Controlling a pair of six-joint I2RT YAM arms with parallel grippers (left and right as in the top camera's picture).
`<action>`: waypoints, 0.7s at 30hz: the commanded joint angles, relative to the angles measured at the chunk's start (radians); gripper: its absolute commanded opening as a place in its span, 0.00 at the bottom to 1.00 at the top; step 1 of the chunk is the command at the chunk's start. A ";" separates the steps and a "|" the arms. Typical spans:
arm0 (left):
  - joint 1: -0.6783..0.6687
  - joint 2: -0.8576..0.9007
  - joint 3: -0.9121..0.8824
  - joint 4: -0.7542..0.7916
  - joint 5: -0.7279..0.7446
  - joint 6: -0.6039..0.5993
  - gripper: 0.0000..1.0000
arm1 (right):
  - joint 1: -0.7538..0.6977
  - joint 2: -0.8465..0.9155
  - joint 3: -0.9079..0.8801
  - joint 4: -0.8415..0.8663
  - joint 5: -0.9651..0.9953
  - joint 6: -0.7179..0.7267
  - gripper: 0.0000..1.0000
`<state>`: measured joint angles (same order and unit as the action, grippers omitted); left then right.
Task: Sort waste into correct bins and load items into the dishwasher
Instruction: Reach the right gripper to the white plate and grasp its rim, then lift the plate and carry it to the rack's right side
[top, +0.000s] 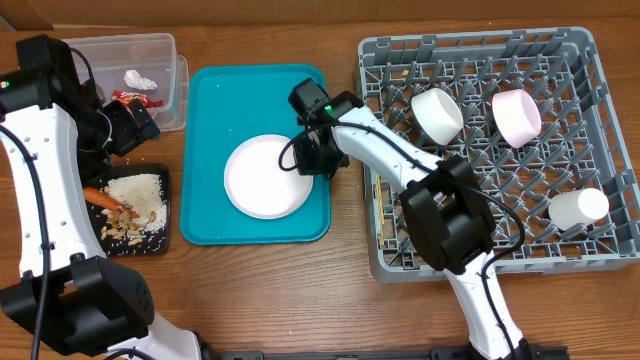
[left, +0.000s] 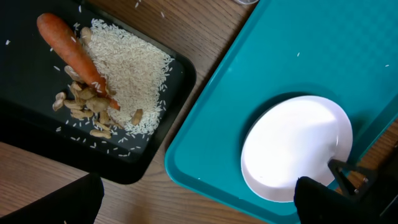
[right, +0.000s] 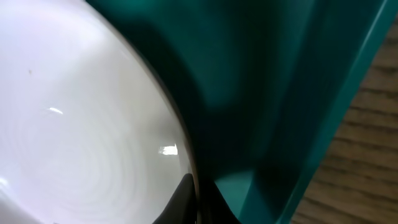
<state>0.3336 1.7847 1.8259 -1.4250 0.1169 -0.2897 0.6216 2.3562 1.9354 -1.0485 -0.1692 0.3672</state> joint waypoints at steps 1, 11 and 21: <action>-0.003 -0.006 0.007 -0.001 0.006 -0.005 1.00 | -0.037 -0.021 0.090 -0.040 0.012 0.000 0.04; -0.003 -0.006 0.007 0.004 0.006 -0.003 1.00 | -0.235 -0.260 0.398 -0.290 0.207 -0.166 0.04; -0.003 -0.006 0.007 0.018 0.006 -0.002 1.00 | -0.485 -0.438 0.414 -0.448 1.017 0.073 0.04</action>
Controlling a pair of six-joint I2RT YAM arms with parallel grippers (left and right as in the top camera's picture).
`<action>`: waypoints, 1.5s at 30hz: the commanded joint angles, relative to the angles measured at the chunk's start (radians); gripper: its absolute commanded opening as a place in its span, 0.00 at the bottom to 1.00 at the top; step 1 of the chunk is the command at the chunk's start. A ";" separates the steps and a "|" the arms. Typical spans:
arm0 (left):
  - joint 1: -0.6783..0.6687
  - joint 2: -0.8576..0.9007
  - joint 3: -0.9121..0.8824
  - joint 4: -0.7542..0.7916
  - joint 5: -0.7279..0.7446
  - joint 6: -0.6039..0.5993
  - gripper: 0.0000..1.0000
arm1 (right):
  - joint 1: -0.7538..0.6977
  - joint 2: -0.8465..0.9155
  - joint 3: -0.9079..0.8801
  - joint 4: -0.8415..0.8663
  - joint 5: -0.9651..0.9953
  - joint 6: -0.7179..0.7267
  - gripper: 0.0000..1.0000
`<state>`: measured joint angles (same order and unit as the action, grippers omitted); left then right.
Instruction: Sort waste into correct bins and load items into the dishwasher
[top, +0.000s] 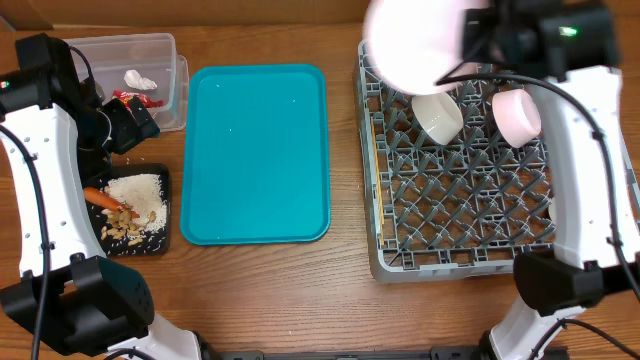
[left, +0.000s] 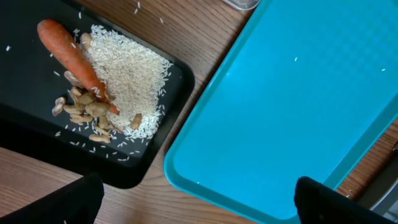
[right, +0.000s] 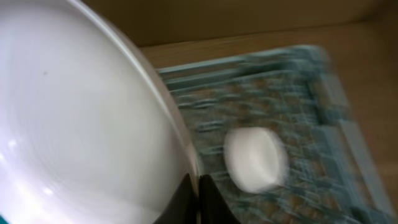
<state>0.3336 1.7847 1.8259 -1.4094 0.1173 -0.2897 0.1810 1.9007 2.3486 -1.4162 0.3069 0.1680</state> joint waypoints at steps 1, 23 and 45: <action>-0.003 -0.006 0.007 0.001 0.006 -0.002 1.00 | -0.058 0.020 -0.001 -0.165 0.724 0.493 0.04; -0.003 -0.006 0.007 0.004 0.002 0.002 1.00 | -0.201 0.027 -0.105 -0.261 0.838 0.666 0.04; -0.003 -0.006 0.007 0.002 0.004 0.001 1.00 | -0.238 0.240 -0.105 -0.019 0.949 0.589 0.04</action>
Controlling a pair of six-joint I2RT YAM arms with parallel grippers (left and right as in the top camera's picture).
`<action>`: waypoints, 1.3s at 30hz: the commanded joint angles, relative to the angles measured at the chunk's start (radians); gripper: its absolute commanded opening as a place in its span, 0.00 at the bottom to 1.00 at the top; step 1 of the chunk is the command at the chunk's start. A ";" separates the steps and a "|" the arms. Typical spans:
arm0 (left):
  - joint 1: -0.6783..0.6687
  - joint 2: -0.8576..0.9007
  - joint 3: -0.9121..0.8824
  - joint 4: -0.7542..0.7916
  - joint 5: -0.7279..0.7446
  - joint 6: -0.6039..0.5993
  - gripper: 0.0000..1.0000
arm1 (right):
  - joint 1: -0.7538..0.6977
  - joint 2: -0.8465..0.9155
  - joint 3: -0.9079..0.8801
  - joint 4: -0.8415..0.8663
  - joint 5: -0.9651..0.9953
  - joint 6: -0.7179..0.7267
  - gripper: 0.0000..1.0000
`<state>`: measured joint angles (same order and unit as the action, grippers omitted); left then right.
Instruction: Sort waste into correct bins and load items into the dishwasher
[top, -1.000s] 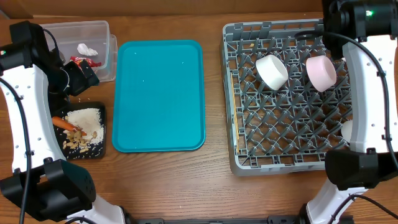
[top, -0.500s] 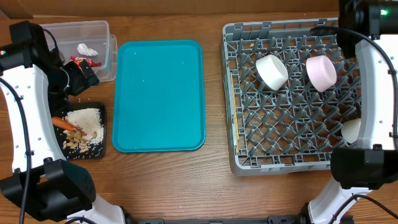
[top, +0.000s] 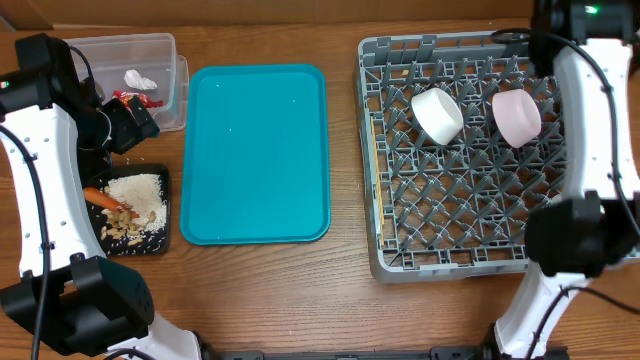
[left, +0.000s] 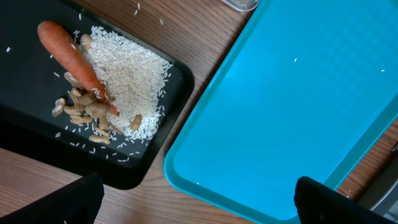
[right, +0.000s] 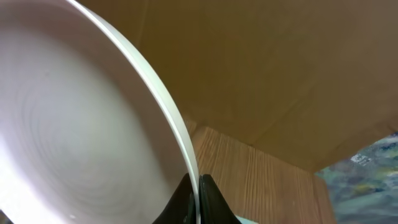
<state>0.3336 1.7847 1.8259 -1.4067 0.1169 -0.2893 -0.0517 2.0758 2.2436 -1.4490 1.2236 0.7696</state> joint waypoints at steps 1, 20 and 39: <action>-0.003 -0.006 0.007 0.000 0.007 0.000 1.00 | -0.005 0.084 0.000 0.014 0.032 -0.012 0.04; -0.003 -0.006 0.007 -0.005 0.007 -0.003 1.00 | -0.023 0.232 -0.019 -0.003 -0.040 -0.019 0.04; -0.003 -0.006 0.007 -0.010 0.007 -0.003 1.00 | -0.027 0.232 -0.018 -0.006 0.073 -0.018 0.04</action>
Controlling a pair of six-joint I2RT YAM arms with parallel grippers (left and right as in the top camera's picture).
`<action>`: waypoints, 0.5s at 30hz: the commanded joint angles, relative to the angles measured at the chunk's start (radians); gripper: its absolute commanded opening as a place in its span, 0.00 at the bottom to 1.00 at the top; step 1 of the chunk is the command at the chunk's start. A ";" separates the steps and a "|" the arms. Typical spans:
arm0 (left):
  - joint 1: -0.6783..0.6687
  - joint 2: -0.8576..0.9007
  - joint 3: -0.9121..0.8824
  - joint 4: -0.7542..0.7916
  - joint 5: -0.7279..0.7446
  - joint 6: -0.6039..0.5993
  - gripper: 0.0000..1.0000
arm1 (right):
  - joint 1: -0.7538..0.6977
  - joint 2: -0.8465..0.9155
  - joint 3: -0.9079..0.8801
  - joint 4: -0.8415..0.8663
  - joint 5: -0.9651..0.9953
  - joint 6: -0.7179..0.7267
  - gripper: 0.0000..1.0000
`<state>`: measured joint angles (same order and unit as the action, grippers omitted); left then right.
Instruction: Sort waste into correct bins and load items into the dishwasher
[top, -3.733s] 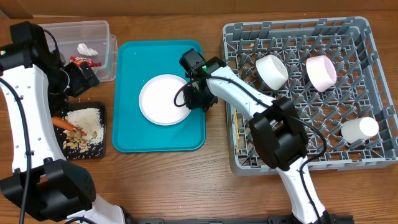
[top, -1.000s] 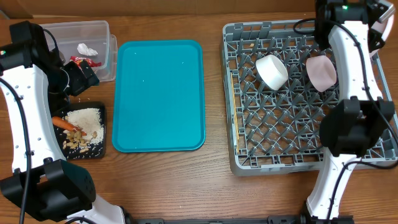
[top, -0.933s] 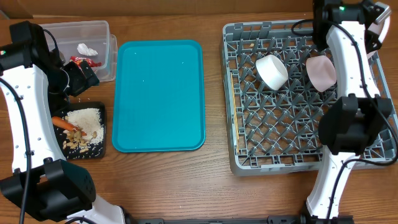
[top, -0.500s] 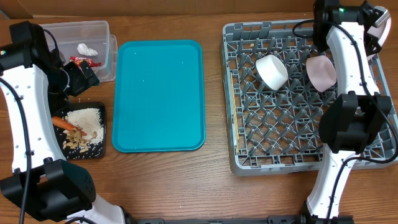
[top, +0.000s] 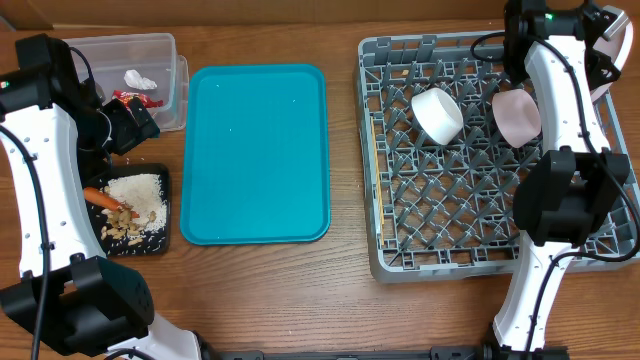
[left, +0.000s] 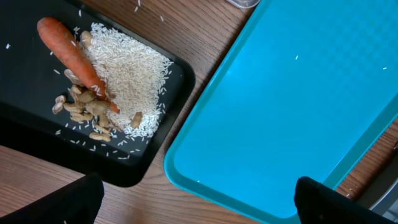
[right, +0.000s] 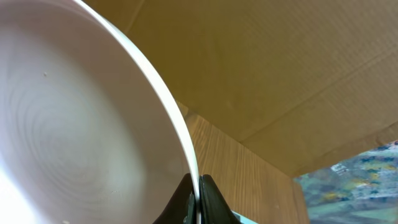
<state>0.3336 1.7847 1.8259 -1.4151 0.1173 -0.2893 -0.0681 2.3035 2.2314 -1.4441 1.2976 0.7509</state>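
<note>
My right gripper (right: 196, 194) is shut on the rim of a white plate (right: 81, 124), held on edge high over the far right corner of the grey dish rack (top: 400, 235). Overhead only a sliver of the plate (top: 611, 45) shows beside the right arm. In the rack lie a white cup (top: 437, 115) and a pink cup (top: 515, 115). The teal tray (top: 258, 150) is bare. My left gripper (left: 199, 208) hangs open over the tray's near left edge, beside the black tray (left: 25, 106) holding rice, peanuts and a carrot (left: 73, 62).
A clear plastic bin (top: 160, 50) with wrappers stands at the far left, behind the black tray. A brown cardboard wall (right: 267, 74) rises behind the table. The right arm crosses the rack's right side and hides part of it.
The right arm has shifted slightly at the rack's far right corner, still gripping the plate; a sliver of the plate now shows overhead. The left arm has not moved.
The right gripper first pinched the plate's rim as it lay on the teal tray. Then the plate was held high over the rack's far side and the tray was bare. Later it was at the far right corner, where it is now.
</note>
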 joint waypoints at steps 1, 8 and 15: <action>-0.003 -0.006 0.007 -0.002 0.006 -0.003 1.00 | -0.011 0.005 -0.006 -0.027 -0.023 0.005 0.04; -0.003 -0.006 0.007 0.001 0.006 -0.003 1.00 | -0.010 0.005 -0.054 -0.077 -0.077 0.061 0.04; -0.003 -0.006 0.007 0.001 0.006 -0.003 1.00 | 0.035 0.004 -0.061 -0.077 -0.118 0.060 0.04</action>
<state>0.3336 1.7847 1.8259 -1.4143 0.1169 -0.2893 -0.0635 2.3035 2.1830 -1.5177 1.2091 0.8001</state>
